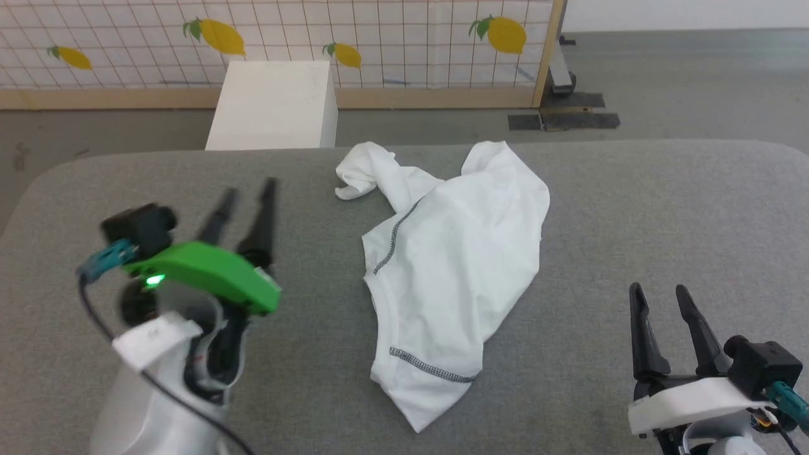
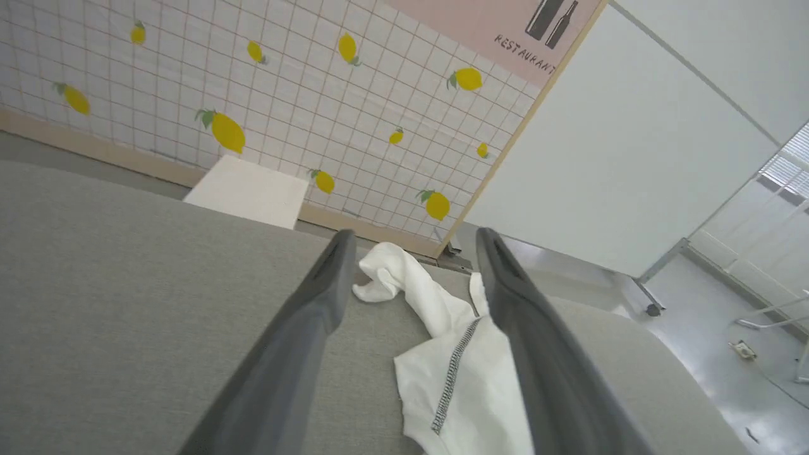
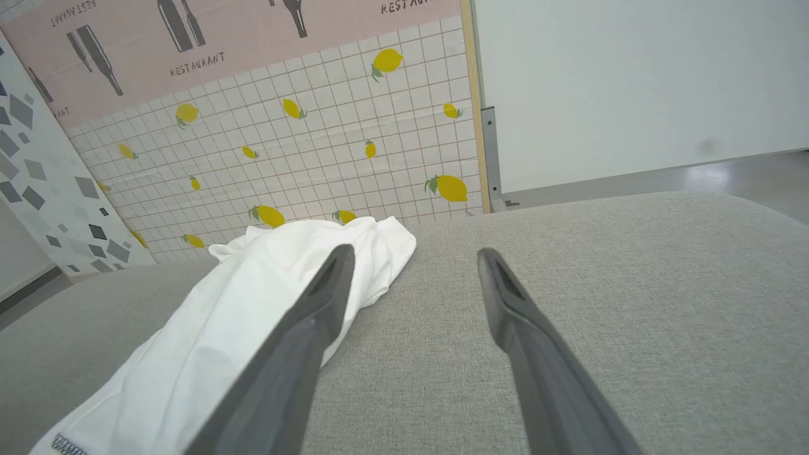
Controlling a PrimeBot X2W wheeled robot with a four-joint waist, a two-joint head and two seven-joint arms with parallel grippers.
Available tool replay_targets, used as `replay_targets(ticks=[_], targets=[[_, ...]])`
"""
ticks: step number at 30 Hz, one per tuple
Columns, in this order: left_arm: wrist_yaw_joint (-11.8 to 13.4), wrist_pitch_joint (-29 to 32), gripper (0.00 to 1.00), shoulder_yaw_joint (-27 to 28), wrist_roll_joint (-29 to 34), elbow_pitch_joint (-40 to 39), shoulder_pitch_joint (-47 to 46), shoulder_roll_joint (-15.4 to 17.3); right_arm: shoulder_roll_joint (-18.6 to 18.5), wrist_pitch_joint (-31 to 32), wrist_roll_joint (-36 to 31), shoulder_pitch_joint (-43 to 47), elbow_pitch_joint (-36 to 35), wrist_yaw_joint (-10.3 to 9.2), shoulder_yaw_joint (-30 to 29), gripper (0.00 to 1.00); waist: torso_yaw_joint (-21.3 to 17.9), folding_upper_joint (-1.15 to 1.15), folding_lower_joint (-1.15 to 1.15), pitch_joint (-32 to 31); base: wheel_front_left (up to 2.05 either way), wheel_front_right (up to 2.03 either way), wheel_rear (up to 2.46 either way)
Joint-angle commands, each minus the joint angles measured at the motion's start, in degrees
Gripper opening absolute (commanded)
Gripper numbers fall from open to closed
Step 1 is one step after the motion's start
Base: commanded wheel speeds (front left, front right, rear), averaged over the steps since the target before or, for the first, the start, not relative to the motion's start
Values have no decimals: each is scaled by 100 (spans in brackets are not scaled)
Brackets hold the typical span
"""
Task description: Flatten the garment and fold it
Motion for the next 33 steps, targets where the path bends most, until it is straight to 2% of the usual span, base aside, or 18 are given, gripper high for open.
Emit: replay_targets(ticks=[1, 5, 8, 13, 17, 21, 27, 29, 33], targets=[[65, -412, 100, 13, 411, 2, 205, 189, 0, -32, 43, 96, 39, -9, 12, 100, 41, 0, 0, -88, 0, 0, 0], [257, -1497, 100, -116, 1309, 104, 685, 396, 0, -14, 56, 170, 173, -9, -22, 100, 124, 0, 0, -141, 0, 0, 0], [401, -1711, 100, -273, 1717, 188, 1053, 351, 0, 154, 87, 179, 281, -9, -14, 100, 183, 0, 0, -142, 0, 0, 0], [558, -1790, 100, -142, 1793, 177, 1471, 86, 0, 730, 84, -79, 445, -9, 115, 100, 260, 0, 0, -56, 0, 0, 0], [534, -1797, 100, 3, 1941, -66, 1575, -57, 0, 1649, -356, -812, 619, -9, 42, 100, 341, 0, 0, 100, 0, 0, 0], [460, -1799, 100, 138, 2080, -297, 1572, -193, 0, 2809, -869, -1910, 930, -9, 19, 100, 419, 0, 0, 371, 0, 0, 0], [268, -1799, 100, 223, 2268, -417, 1315, -365, -23, 4349, -1717, -3429, 1983, -9, 31, 100, 604, 0, 0, 927, 0, 0, 0], [196, -1799, 100, 228, 2331, -420, 1193, -419, -77, 4621, -2007, -3761, 2343, -9, 78, 100, 714, 0, 0, 1090, 0, 0, 0], [118, -1800, 100, 300, 2437, -410, 1060, -504, -46, 4719, -2241, -4091, 2940, -9, 81, 100, 815, 0, 0, 1319, 0, 0, 0]])
